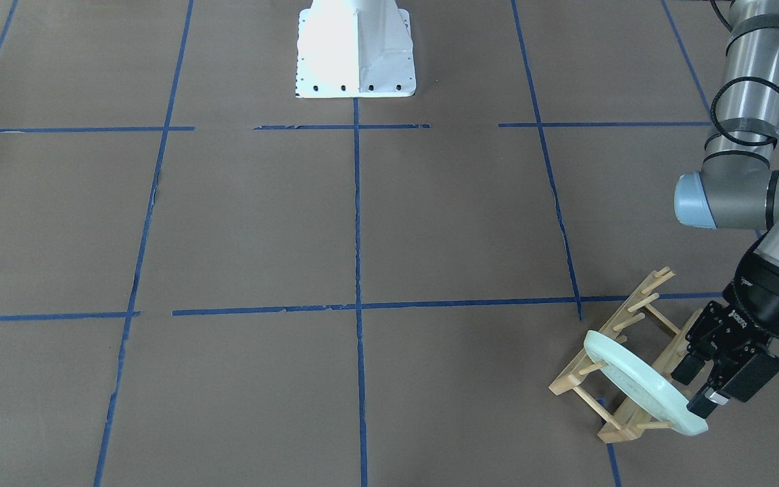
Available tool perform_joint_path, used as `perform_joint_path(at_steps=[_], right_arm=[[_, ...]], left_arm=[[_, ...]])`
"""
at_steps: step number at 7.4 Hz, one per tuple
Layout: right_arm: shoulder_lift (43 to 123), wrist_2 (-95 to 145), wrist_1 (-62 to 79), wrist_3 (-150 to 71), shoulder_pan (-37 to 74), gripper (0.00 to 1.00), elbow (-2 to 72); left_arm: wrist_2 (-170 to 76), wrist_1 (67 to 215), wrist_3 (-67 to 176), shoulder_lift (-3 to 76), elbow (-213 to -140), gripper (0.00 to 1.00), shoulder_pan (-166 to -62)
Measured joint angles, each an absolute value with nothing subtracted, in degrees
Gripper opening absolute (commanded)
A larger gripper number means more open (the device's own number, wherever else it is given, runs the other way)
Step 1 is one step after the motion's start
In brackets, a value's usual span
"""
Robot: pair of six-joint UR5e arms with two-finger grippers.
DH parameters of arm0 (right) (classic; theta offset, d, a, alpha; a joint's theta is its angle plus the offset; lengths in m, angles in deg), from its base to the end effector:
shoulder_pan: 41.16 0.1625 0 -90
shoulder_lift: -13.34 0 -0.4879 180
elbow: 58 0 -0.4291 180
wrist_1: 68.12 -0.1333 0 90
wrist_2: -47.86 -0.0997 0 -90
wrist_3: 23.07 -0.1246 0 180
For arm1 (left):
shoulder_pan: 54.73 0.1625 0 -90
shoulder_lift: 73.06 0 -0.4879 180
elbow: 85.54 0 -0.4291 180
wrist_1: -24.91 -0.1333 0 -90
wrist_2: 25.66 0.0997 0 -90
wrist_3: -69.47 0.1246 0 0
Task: Place plate on table
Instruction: 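Reach the left gripper to the green plate in the rack, grasp its rim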
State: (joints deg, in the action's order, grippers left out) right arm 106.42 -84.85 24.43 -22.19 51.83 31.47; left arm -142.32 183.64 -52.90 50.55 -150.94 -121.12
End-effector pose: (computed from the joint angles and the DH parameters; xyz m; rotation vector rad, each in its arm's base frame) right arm 0.0743 -0.4881 0.7784 -0.0773 -0.7479 0.0751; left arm 0.2590 -0.7859 0.4279 0.0162 1.4736 -1.1133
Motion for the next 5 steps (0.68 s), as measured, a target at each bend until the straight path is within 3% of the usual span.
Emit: perform_joint_path(at_steps=[1,2,5], right_arm=[[106.42,-84.85,24.43,-22.19,51.83,1.0,31.47],[106.42,-84.85,24.43,-22.19,51.83,1.0,31.47],[106.42,-84.85,24.43,-22.19,51.83,1.0,31.41]], left_arm=[[-142.16,183.64,-52.9,50.57,-150.9,0.08,-120.95],[-142.13,183.66,-52.87,50.65,-150.91,0.0,-120.88],[-142.18,183.71,-52.73,51.0,-151.66,0.0,-120.87]])
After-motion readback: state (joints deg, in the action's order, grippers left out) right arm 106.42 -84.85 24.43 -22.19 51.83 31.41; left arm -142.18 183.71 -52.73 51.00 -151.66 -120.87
